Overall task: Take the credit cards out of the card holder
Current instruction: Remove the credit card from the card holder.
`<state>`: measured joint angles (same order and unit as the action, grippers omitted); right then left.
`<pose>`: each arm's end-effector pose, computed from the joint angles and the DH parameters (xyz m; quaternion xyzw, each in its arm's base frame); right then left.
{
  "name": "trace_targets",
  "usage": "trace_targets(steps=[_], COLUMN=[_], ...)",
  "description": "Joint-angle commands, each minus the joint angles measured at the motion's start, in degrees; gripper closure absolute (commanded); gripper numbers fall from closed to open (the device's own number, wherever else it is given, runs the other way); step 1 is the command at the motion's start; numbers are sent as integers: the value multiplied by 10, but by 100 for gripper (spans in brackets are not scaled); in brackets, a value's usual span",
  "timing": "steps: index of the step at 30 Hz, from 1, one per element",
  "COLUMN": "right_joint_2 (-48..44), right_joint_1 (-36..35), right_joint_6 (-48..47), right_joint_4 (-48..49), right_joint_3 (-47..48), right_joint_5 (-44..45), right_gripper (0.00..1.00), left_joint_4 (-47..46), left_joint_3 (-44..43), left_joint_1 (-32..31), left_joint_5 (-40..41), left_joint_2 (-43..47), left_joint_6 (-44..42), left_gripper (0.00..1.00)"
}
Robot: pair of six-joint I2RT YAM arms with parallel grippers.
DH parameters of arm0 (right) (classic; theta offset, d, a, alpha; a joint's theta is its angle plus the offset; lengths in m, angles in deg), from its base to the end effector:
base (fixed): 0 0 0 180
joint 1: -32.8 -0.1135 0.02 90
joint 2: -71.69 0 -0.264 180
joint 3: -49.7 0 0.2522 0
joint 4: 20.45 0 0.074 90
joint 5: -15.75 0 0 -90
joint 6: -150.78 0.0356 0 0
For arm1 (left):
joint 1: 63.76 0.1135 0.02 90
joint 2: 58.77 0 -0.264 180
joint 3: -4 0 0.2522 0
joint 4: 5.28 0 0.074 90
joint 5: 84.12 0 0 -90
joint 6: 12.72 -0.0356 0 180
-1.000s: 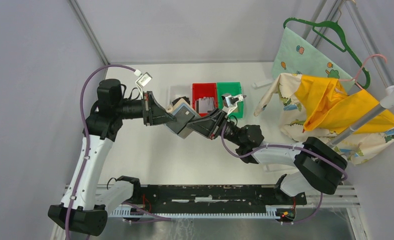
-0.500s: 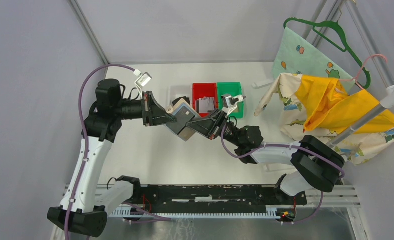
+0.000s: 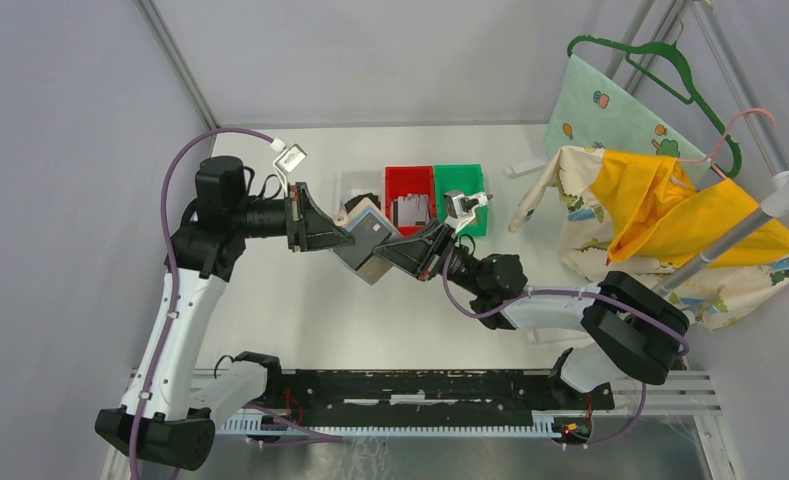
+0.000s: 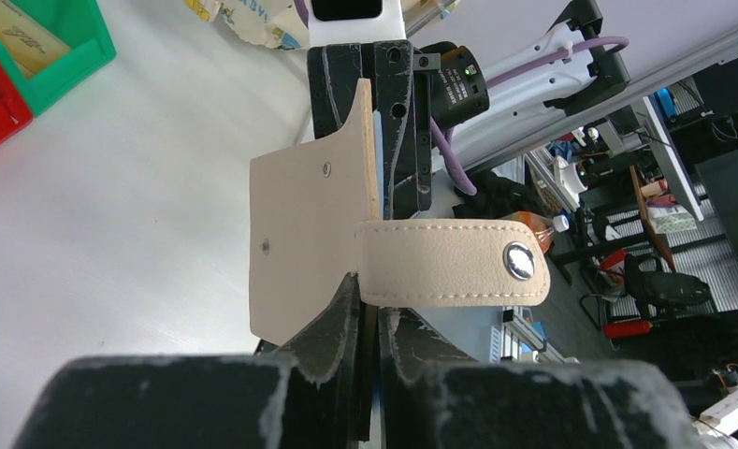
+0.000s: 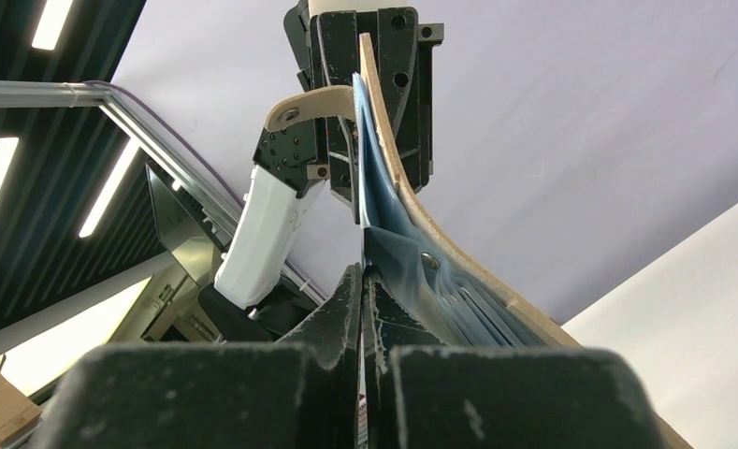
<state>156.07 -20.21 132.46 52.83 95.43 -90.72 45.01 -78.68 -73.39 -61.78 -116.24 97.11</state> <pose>0.1605 0.2298 0.2802 -0.0506 0.4743 0.8072 0.3478 0.1774 -0.0635 0.4064 0.2353 0.7247 -0.5677 0.3117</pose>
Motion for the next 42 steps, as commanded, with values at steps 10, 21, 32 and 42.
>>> trace_targets(steps=[10,21,32,42], right_joint_2=[16,-5,-45,-49], right_joint_1=[-3,-5,-5,-12], right_joint_6=[18,-6,-23,-21], right_joint_4=[96,36,7,9], right_joint_3=[1,0,-39,-42], right_joint_5=[-13,-25,-16,2], right_gripper=[100,100,100,88], left_joint_4=[-35,-35,-34,-75], left_joint_3=[-23,-21,-37,-19], left_joint_1=[6,6,6,6], left_joint_5=[12,31,47,45], left_joint_2=[-4,-5,-10,32], left_joint_6=[14,5,8,19], left_gripper=[76,93,97,98])
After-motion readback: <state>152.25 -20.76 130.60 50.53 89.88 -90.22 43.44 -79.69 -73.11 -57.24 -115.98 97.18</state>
